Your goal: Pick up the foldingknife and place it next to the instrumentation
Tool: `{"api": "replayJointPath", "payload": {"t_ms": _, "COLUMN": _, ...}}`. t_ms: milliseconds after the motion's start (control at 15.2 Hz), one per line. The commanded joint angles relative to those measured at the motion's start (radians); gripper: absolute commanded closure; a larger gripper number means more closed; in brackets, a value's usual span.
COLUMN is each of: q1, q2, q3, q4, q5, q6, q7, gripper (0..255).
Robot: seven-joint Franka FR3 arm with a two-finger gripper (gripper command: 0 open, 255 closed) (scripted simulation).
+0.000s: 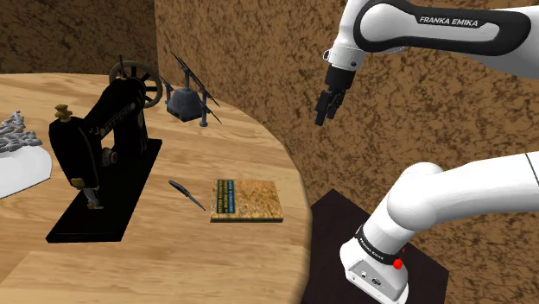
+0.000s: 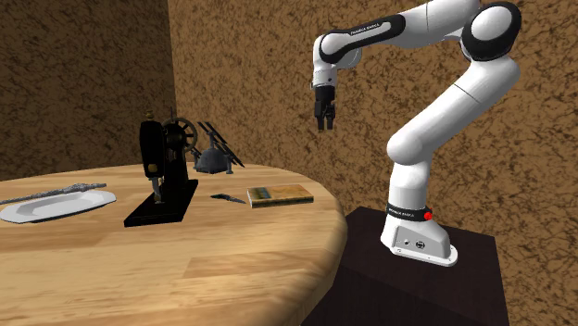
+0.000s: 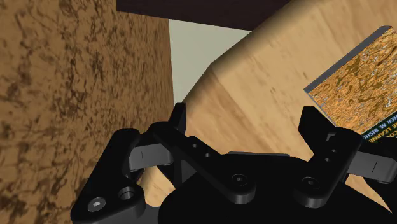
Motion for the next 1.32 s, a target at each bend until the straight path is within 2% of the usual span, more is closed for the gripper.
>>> {"api": "replayJointPath", "payload": {"t_ms": 0, "q1": 0.000, "q2": 0.000, "q3": 0.000, "q4": 0.000, "q5": 0.000, "q6": 0.000, "q7": 0.000, "gripper": 0}}
{"api": "replayJointPath", "payload": {"t_ms": 726, "q1": 0.094, "q2": 0.163, "q3": 0.216, "q4": -0.032, "q5": 0.125, "q6": 0.252, "q7": 0.225, "gripper": 0}}
{"api": "replayJointPath", "payload": {"t_ms": 1254, "q1": 0.128, "q2": 0.377, "q3": 0.375, "q4": 0.044, "q5": 0.134, "q6": 0.432, "q7": 0.401, "gripper": 0}}
